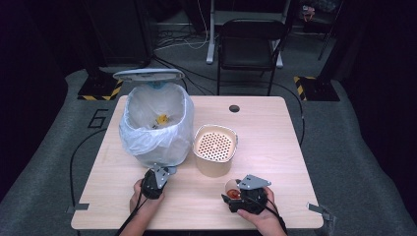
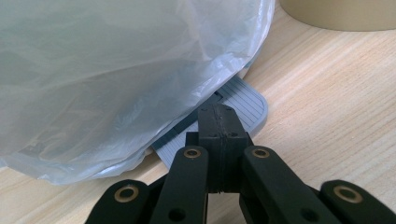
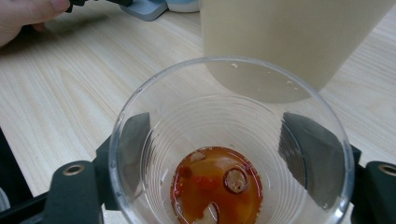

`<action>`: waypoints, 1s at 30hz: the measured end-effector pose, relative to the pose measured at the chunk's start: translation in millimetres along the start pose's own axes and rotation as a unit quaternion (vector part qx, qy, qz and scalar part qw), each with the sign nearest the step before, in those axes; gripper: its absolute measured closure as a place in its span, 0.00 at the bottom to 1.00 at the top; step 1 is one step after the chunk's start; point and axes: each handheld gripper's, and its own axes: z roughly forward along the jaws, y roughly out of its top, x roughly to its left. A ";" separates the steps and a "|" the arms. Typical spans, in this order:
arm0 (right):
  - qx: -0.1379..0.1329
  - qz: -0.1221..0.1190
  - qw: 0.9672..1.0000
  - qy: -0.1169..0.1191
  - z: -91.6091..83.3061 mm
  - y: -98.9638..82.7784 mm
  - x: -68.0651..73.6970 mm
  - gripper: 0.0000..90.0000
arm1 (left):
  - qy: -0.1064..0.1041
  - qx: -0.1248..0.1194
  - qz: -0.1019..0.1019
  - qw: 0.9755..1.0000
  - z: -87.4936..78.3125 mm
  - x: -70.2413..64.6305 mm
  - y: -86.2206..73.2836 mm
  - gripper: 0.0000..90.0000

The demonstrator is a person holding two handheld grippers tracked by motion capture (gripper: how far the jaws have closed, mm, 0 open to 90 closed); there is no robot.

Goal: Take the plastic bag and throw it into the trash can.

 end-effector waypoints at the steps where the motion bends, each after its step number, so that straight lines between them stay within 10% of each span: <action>1: 0.000 0.000 1.000 0.000 0.0 0.0 0.0 0.29 | 0.000 0.000 0.000 1.000 0.0 0.0 0.0 1.00; 15: -0.012 0.013 1.000 -0.025 -10.7 9.1 -17.9 0.32 | 0.001 0.000 0.001 1.000 0.1 0.2 0.0 1.00; 30: -0.029 0.045 0.993 -0.109 -20.7 15.9 -87.2 0.32 | 0.002 -0.001 0.002 1.000 0.2 -0.1 0.0 1.00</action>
